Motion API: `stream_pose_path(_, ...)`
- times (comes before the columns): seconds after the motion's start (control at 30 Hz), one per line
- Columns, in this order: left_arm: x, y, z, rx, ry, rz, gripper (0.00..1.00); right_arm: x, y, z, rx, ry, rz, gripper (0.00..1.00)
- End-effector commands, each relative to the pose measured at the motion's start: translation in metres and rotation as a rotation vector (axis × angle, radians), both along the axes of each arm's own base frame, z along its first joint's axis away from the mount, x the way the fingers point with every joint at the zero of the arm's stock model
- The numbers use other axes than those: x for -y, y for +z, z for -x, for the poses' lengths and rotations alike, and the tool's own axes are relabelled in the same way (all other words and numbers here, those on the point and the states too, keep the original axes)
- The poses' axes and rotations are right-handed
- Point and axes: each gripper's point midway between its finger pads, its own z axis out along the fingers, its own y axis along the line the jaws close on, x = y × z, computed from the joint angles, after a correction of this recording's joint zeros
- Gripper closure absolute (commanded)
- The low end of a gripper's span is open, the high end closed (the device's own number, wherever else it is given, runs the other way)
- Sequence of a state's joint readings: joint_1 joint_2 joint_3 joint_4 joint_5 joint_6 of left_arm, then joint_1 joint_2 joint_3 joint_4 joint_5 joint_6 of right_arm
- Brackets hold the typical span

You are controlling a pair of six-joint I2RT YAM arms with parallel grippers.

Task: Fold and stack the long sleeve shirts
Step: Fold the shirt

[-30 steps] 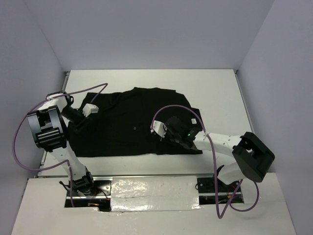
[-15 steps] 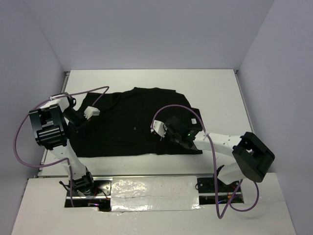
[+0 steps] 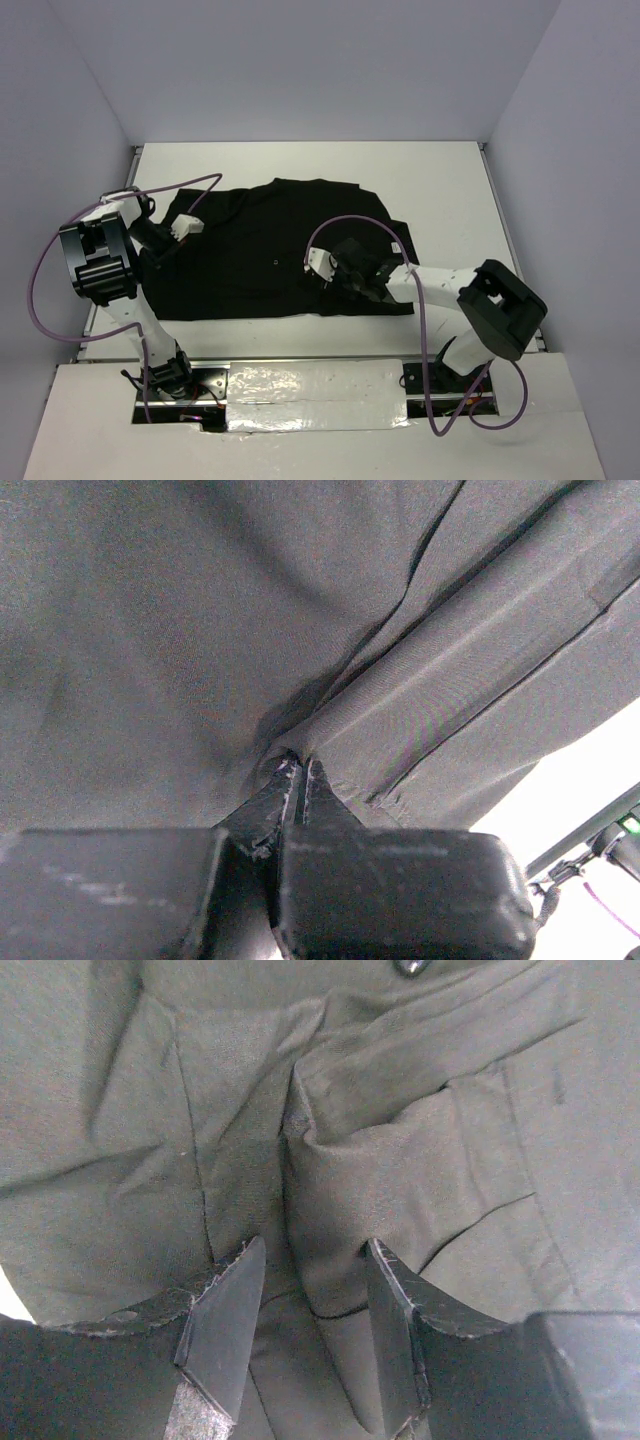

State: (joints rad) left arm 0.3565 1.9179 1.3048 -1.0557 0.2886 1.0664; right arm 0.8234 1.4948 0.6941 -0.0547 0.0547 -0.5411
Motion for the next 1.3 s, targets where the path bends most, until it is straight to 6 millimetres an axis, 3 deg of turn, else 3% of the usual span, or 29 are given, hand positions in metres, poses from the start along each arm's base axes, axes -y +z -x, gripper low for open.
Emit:
stream_pose_path(0.0, 0.005, 0.011, 0.0, 0.007, 0.012, 0.029, 1.0, -0.008, 0.007, -0.011, 0.036, 0.0, -0.001, 0.48)
stream_pose_path(0.07, 0.005, 0.011, 0.0, 0.007, 0.015, 0.028, 1.0, -0.006, 0.004, -0.014, 0.039, -0.021, 0.009, 0.53)
stream_pose_path(0.17, 0.004, 0.011, 0.0, 0.002, 0.014, 0.023, 1.0, -0.004, 0.006, -0.019, 0.041, -0.059, 0.011, 0.75)
stream_pose_path(0.2, 0.004, 0.011, 0.0, 0.001, 0.013, 0.021, 1.0, -0.003, 0.007, -0.021, 0.045, -0.073, 0.014, 0.89)
stream_pose_path(0.27, 0.003, 0.012, -0.001, 0.006, 0.01, 0.014, 1.0, 0.0, 0.01, -0.02, 0.044, -0.086, 0.014, 0.95)
stream_pose_path(0.53, 0.0, 0.011, -0.004, 0.0, 0.016, 0.007, 1.0, 0.008, 0.024, -0.015, 0.071, -0.064, 0.031, 1.0)
stream_pose_path(0.73, -0.002, 0.01, -0.006, -0.004, 0.021, 0.006, 1.0, 0.012, 0.042, 0.001, 0.06, 0.017, 0.045, 1.0)
stream_pose_path(1.13, -0.001, 0.006, -0.004, -0.02, 0.028, 0.014, 1.0, 0.01, 0.029, 0.049, -0.1, 0.128, 0.086, 1.0)
stream_pose_path(1.27, -0.002, 0.006, -0.004, -0.022, 0.029, 0.013, 1.0, 0.009, 0.026, 0.054, -0.106, 0.136, 0.091, 1.0)
